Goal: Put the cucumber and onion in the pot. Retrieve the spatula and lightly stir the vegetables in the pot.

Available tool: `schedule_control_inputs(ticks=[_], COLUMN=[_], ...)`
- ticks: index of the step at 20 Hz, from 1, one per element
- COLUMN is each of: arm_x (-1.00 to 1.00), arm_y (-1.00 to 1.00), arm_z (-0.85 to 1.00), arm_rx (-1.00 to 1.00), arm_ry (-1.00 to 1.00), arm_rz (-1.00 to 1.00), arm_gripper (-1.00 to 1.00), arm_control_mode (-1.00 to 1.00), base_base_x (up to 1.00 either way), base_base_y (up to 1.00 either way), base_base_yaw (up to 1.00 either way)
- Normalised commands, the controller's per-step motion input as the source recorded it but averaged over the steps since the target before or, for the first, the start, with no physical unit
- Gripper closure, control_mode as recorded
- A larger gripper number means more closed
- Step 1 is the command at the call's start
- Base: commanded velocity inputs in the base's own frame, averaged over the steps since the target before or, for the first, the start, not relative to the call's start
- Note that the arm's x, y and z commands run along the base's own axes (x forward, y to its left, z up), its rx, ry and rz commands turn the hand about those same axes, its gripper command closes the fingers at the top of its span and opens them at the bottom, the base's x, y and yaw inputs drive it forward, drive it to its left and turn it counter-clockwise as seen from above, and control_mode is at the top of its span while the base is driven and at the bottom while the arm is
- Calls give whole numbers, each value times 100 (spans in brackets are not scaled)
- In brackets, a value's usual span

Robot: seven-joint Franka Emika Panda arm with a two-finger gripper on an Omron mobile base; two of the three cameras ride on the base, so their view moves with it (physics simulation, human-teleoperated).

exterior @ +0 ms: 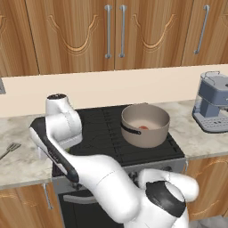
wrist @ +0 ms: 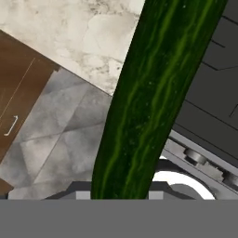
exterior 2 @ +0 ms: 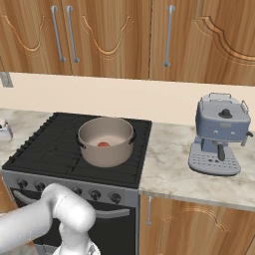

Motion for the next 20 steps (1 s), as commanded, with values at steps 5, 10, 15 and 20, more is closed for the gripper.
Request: schedule_control_inputs(ticks=[5,10,15,20], arm_x=[0,0,17,22], arm_y=[-100,-100,-100,-100], arm_z=[55,2,39,31], arm_rx=[15,6,0,0], arm_ry=[7,11,7,0], arm_rz=[1,0,0,0], arm_gripper=[100,100,100,100], arm_control_mode=[-100,-100,-100,-100], base_base_x=[0,0,0,0], base_base_y=[0,0,0,0], base_base_yaw=[0,0,0,0])
